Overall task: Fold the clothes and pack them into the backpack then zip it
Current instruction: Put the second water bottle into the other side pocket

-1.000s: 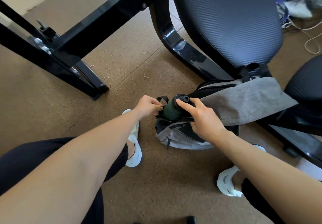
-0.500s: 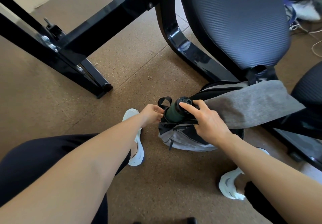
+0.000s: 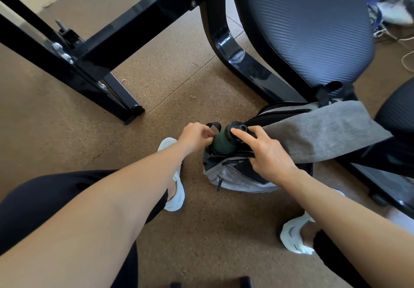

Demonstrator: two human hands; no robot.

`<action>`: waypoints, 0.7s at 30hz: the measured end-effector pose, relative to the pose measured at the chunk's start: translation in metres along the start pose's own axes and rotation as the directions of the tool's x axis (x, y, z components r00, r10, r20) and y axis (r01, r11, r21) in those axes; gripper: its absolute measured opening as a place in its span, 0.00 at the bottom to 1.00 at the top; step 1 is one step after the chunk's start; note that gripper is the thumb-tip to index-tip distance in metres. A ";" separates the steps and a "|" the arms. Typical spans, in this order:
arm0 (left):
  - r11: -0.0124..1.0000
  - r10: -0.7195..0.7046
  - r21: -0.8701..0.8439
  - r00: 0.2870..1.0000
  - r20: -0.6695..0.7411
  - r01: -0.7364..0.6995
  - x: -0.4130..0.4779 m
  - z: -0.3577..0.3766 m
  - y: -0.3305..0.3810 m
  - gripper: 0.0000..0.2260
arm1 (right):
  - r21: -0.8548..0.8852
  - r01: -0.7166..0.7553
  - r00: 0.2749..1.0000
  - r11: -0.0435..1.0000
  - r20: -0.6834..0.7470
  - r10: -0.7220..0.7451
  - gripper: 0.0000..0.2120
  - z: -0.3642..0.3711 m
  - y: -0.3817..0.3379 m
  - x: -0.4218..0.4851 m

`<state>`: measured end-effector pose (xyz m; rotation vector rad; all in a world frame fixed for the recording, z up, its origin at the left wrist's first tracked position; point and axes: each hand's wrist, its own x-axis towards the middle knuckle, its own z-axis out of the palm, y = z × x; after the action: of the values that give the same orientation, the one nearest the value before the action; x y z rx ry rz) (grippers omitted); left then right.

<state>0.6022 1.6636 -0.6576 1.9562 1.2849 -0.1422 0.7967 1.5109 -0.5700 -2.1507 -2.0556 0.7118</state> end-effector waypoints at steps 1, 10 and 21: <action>0.995 0.035 0.095 0.999 0.036 -0.038 0.001 -0.005 0.006 0.11 | -0.004 0.004 1.000 1.000 0.007 -0.004 0.45 0.000 -0.001 0.000; 0.983 -0.112 0.162 0.975 0.191 0.081 0.012 -0.012 0.014 0.02 | -0.044 0.044 0.998 0.998 0.057 -0.041 0.44 0.003 -0.004 -0.003; 0.949 -0.159 -0.256 0.981 0.111 0.183 0.006 -0.002 -0.001 0.04 | -0.077 0.024 0.996 0.997 0.084 -0.018 0.38 0.000 -0.009 0.000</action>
<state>0.6034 1.6695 -0.6595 1.5944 1.3400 -0.1341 0.7886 1.5116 -0.5661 -2.1722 -2.1793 0.7427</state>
